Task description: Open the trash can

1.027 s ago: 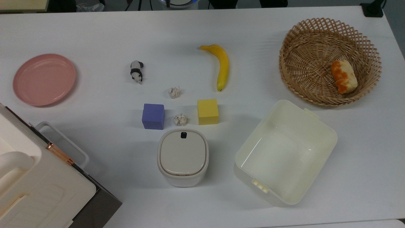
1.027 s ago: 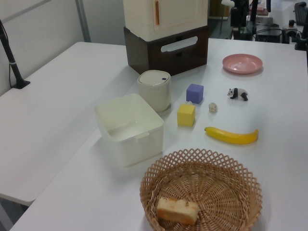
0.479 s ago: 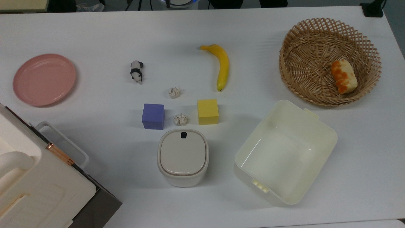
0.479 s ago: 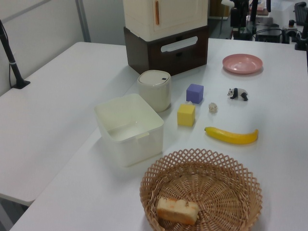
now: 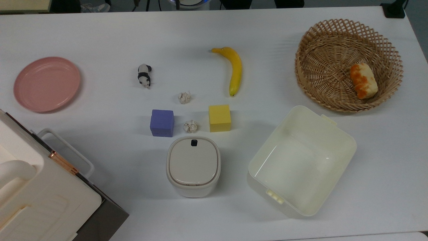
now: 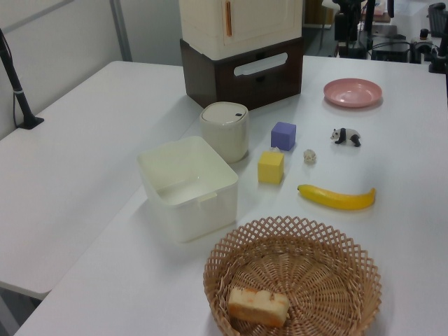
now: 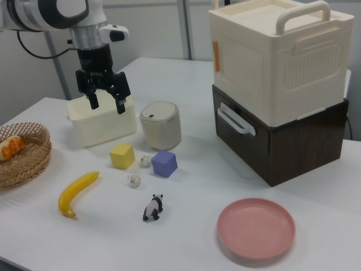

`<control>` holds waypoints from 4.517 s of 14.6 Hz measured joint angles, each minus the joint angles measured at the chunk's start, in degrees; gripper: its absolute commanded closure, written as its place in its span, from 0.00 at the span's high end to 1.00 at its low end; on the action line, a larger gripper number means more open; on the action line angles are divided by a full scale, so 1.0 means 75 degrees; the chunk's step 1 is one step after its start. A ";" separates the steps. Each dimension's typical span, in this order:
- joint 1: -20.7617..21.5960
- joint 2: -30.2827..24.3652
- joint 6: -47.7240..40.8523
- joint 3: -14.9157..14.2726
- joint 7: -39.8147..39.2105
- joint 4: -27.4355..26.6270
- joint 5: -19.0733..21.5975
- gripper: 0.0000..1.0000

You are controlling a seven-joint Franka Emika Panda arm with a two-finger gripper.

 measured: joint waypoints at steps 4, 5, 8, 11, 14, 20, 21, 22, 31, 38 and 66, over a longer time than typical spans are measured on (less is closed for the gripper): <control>0.0002 0.0026 0.0277 0.0000 -0.0109 0.0001 0.0000 1.00; 0.0003 0.0043 0.0385 0.0000 -0.0132 0.0001 0.0000 1.00; 0.0003 0.0108 0.0607 0.0001 -0.0142 0.0002 0.0000 1.00; 0.0010 0.0196 0.0624 0.0007 -0.0142 0.0003 0.0000 0.93; 0.0017 0.0233 0.0625 0.0013 -0.0145 0.0004 0.0000 0.55; 0.0020 0.0238 0.0625 0.0020 -0.0152 0.0007 0.0000 0.00; 0.0020 0.0238 0.0625 0.0020 -0.0154 0.0008 0.0000 0.00; 0.0020 0.0238 0.0625 0.0020 -0.0155 0.0008 0.0000 0.00; 0.0021 0.0398 0.0951 0.0022 -0.0169 0.0013 0.0000 0.00; 0.0021 0.1313 0.3328 0.0022 -0.0169 0.0091 0.0000 0.00; 0.0714 0.3698 0.8265 0.0051 0.0022 0.0148 0.0006 0.00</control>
